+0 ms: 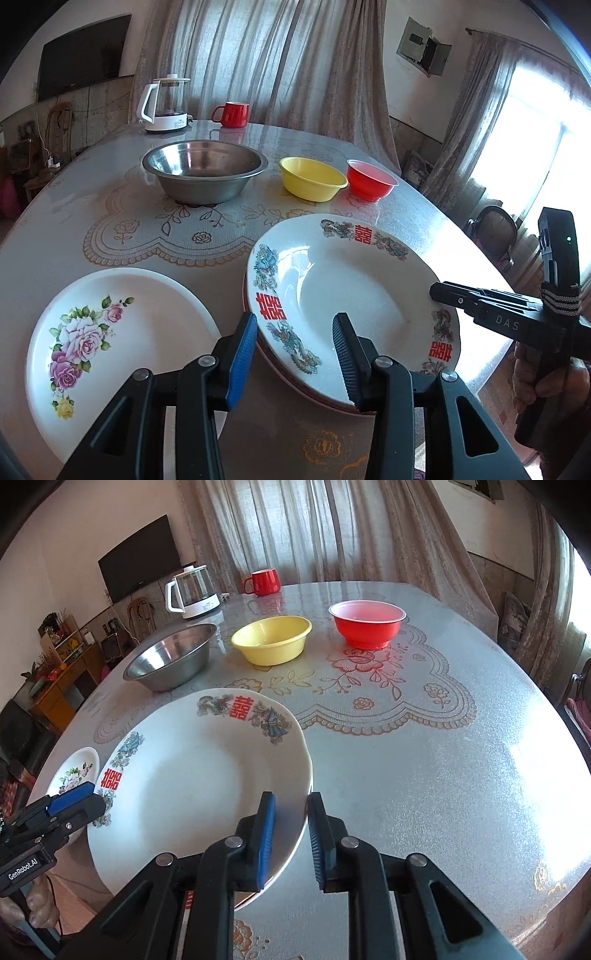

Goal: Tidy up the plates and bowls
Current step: 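Settle the double-happiness plate on the stack and open the right tool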

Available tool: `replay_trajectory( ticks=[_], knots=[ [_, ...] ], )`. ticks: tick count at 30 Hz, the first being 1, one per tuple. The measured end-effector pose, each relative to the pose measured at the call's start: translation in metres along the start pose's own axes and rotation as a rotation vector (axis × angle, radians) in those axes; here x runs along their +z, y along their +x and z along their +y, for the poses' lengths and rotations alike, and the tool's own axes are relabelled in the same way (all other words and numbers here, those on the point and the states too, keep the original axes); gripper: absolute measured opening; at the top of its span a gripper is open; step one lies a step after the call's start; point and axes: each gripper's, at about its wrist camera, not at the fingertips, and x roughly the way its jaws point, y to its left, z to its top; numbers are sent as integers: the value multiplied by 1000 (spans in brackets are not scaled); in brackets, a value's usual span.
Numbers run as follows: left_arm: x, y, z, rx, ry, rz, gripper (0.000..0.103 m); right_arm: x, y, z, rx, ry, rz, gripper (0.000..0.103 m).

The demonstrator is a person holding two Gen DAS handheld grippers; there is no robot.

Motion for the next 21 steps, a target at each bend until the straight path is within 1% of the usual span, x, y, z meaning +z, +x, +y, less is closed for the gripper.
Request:
replay_trajectory(
  ticks=[3,6,7,9,12,16,21],
  knots=[
    [-1,0,0,-6,2,3,44,0,1,7,-8,-29,1,18],
    [-1,-1,0,-13,4,5,44,0,1,6,-9,-31,8,18],
    [-1,-1,-1,-22,5,6,47,0,1,7,-13,-39,11,18],
    [-1,-1,-2,-30,13,6,48,-1,-1,9,-17,-55,16,19],
    [-2,0,-4,-35,23,8,49,-1,-2,6,-8,-38,24,19],
    [-2,2,-3,-50,27,16,49,-1,-2,5,-5,-32,33,22],
    [-2,4,-1,-50,11,26,50,-1,-2,6,-7,-36,35,22]
  ],
)
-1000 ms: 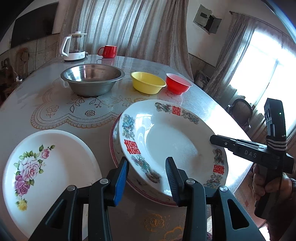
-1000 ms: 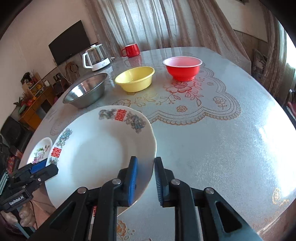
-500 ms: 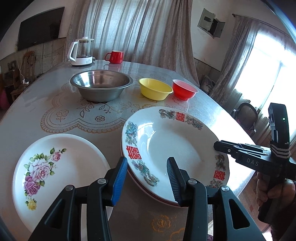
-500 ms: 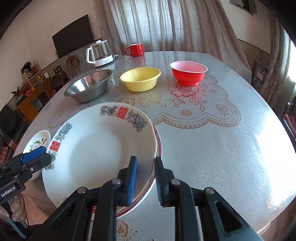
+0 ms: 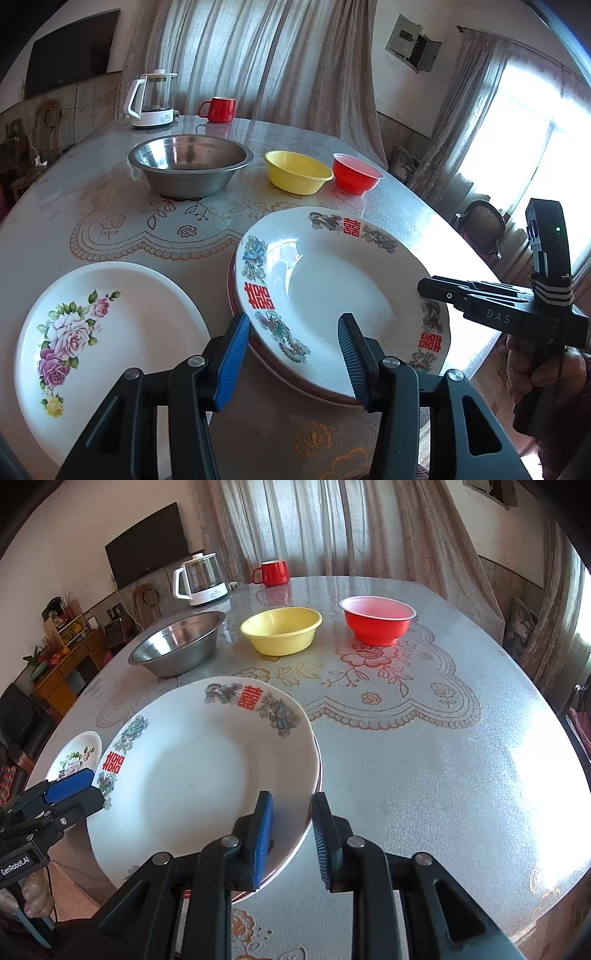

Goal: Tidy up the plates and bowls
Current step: 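Settle the double-happiness plate on the stack and open the right tool, then move the left tool to the rose-print plate rim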

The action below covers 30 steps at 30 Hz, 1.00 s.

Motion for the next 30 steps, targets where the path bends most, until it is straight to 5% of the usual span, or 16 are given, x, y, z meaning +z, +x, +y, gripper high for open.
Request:
replay_trajectory(
  ticks=[17,30],
  knots=[
    [5,-7,22,102,-80,-8,57,8,-10,-2,25,67,-61,27],
    [7,-19,39,135,-128,-30,59,24,-8,50,283,-34,-65,28]
  ],
)
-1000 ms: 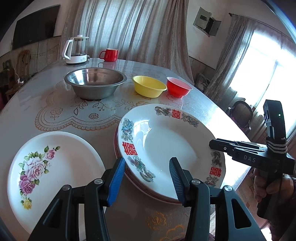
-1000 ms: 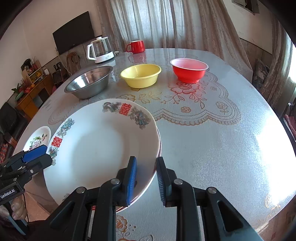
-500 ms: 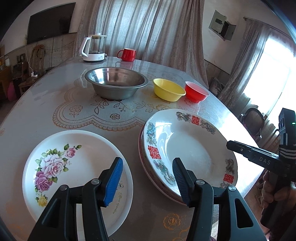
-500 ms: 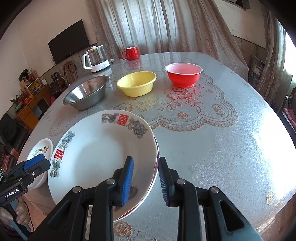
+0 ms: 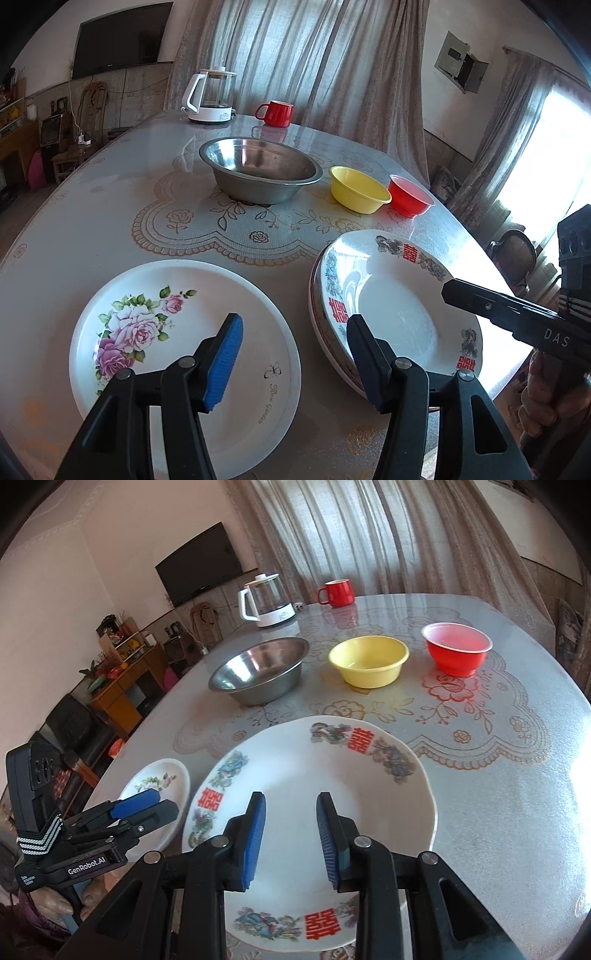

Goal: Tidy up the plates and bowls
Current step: 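Move the left tool to the rose-print plate rim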

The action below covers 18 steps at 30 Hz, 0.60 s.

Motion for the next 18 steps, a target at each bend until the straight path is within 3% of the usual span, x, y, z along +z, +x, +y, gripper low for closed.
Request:
replay_trajectory(
  ticks=[6,18],
  knots=[
    [5,-14,25,33,-49,-37,59,7,24,37,120,-84,57,28],
    [-5,-49,113,188,-231,-95,57,-3,64,99,336,-196,212,28]
  ],
)
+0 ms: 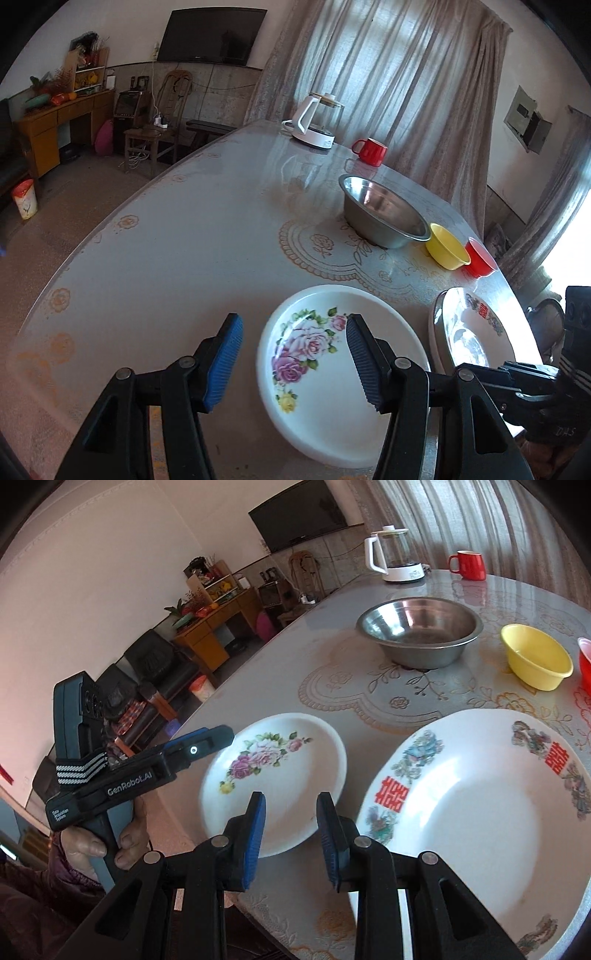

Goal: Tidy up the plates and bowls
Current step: 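Move the left tool to the rose-print plate rim, then grasp the rose-print plate rim with the left tool and lift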

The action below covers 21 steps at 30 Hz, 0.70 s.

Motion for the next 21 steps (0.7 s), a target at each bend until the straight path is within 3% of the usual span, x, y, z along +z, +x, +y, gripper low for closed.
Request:
replay_trajectory(
  ticks=[7,14,17,21],
  knots=[
    [-12,7,22,13,-14,22,51,-15,18,21,5,-74,131,29],
    [-15,24,21,6,18,47,52,-25,31,27,-45,-68,209,35],
    [-13,31,17,-22,34,55,51,-23,40,31,-94,-77,232,44],
    [-13,38,11,-61,63,61,36,-22,44,34,-102,-65,237,48]
  ],
)
